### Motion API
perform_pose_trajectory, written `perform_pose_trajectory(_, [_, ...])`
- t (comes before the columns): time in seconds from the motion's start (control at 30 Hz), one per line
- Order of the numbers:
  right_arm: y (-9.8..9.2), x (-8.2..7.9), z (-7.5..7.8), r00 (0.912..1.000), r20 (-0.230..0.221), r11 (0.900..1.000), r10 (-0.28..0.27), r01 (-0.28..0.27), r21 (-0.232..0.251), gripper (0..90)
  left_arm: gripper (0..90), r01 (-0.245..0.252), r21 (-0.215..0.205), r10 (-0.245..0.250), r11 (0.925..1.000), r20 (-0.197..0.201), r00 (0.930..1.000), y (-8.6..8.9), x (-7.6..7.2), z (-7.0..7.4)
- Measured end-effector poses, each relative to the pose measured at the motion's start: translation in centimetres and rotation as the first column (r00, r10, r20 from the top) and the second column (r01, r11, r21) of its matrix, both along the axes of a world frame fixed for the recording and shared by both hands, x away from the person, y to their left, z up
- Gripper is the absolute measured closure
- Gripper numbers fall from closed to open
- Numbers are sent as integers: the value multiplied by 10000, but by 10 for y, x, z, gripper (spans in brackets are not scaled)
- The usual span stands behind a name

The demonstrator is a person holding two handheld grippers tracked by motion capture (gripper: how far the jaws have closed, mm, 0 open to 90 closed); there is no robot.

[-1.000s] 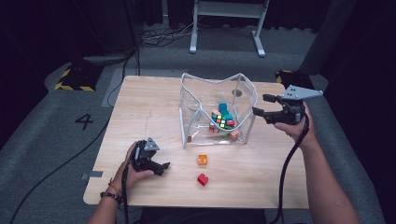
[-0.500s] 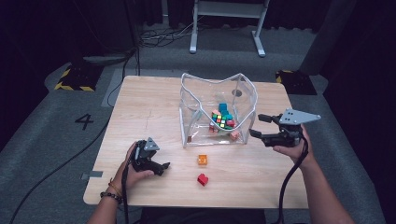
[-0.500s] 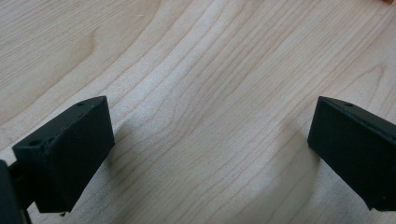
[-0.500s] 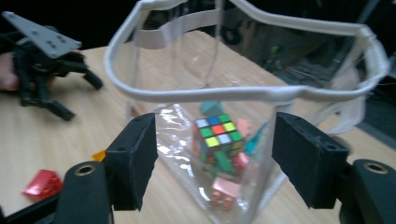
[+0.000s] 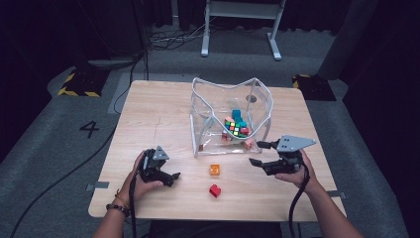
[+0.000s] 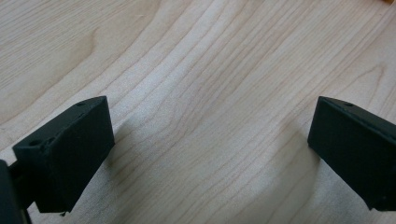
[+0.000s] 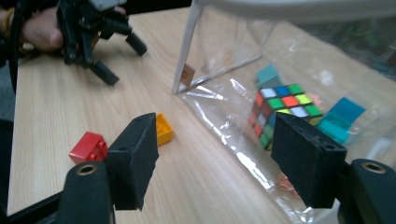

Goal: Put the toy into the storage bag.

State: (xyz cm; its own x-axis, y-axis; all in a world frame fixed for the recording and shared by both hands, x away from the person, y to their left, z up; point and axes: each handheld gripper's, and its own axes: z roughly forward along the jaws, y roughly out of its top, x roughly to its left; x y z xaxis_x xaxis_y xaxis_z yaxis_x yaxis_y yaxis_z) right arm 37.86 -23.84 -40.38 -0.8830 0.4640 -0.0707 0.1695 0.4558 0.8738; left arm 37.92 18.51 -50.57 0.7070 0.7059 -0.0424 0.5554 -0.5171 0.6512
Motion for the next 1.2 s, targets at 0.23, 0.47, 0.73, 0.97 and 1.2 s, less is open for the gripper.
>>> perform_pose_trajectory(0.23, [20, -6, -22, 9965, -465, 9969, 691, -708, -350, 323, 5, 6, 7, -6, 10000, -7, 10000, 0, 0, 0])
perform_pose_trajectory(0.47, [51, -25, -49, 9818, -1055, 9849, 1579, -1642, -547, 323, 5, -2, 15, 2, 10000, 20, 10000, 0, 0, 0])
perform_pose_trajectory(0.73, [74, -38, -67, 9637, -1489, 9679, 2218, -2361, -863, 322, 6, 4, 13, -4, 10000, 14, 10000, 0, 0, 0])
perform_pose_trajectory(0.97, [90, -43, -78, 9523, -1764, 9588, 2489, -2680, -940, 318, 5, 7, 27, -7, 10000, 29, 10000, 0, 0, 0])
perform_pose_trajectory(1.2, [103, -37, -89, 9546, -1932, 9610, 2268, -2516, -1148, 350, 6, 2, 12, -2, 10000, 49, 10000, 0, 0, 0])
